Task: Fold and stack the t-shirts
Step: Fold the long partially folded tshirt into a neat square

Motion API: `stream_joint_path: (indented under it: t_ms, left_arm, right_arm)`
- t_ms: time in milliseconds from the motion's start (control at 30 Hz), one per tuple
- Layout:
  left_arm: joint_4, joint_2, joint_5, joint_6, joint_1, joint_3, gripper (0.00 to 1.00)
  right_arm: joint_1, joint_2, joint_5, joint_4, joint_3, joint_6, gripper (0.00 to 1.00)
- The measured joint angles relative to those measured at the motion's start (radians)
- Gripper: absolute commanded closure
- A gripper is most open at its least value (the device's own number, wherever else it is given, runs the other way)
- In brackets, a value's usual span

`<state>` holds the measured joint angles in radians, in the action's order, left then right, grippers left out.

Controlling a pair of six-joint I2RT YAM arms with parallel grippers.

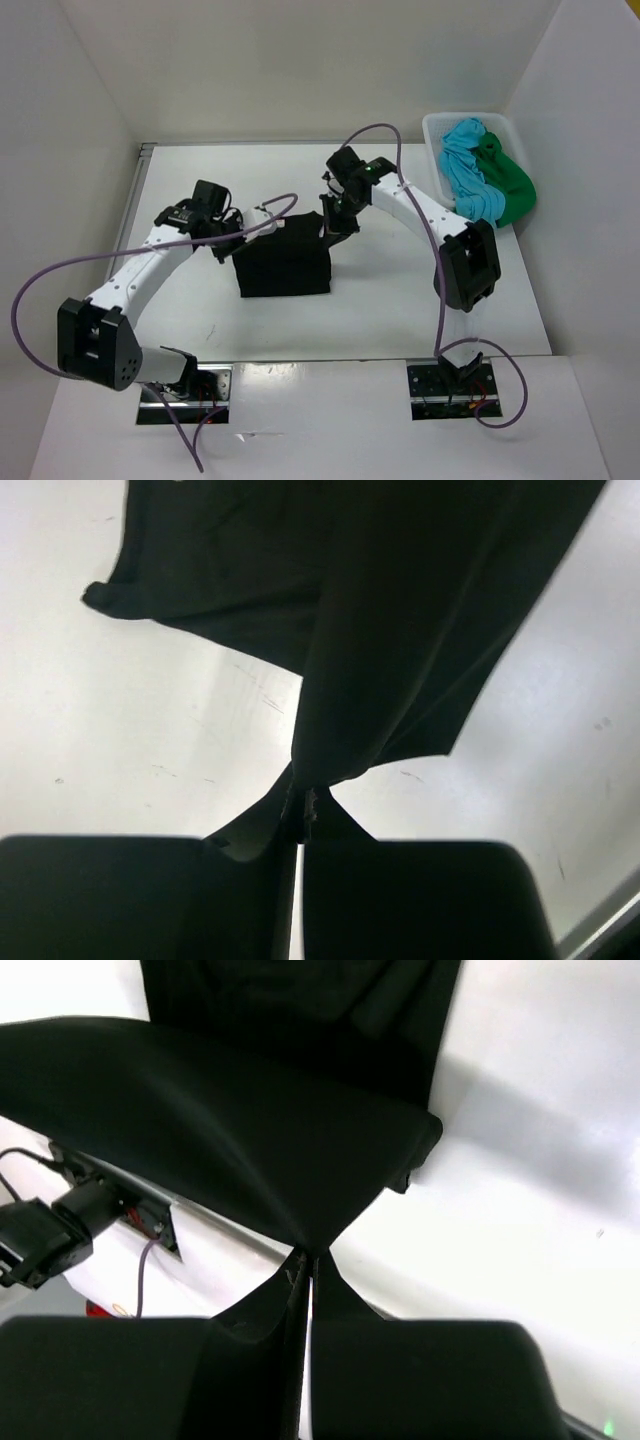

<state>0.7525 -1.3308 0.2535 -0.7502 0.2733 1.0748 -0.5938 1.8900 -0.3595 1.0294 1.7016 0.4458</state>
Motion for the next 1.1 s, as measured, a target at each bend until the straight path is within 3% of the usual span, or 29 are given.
stream_joint_path:
  t_ms: [667,833,933,1000,1033,1100]
  left_arm:
    - [-0.219,-0.304,-0.038,0.080,-0.066,0.081,0.99]
    - [-0.258,-0.375,-0.051,0.107,-0.085,0.118,0.93]
    - [-0.282,-0.430,-0.054,0.127,-0.096,0.151,0.88]
    - [-0.291,-0.458,-0.057,0.132,-0.102,0.166,0.79]
    - [-0.296,-0.471,-0.059,0.134,-0.103,0.175,0.61]
    - [-0.309,-0.493,-0.067,0.144,-0.105,0.189,0.49]
  right_arm:
    - [0.111,0.340,-0.105,0.003,0.292,-0.072,1.00]
    - [0.146,0.391,-0.120,-0.011,0.347,-0.056,1.00]
    - [0.158,0.446,-0.129,-0.026,0.408,-0.048,0.98]
    - [0.168,0.483,-0.130,-0.035,0.447,-0.042,0.84]
    - [0.170,0.499,-0.129,-0.040,0.461,-0.037,0.83]
    - [0.175,0.526,-0.118,-0.050,0.480,-0.026,0.77]
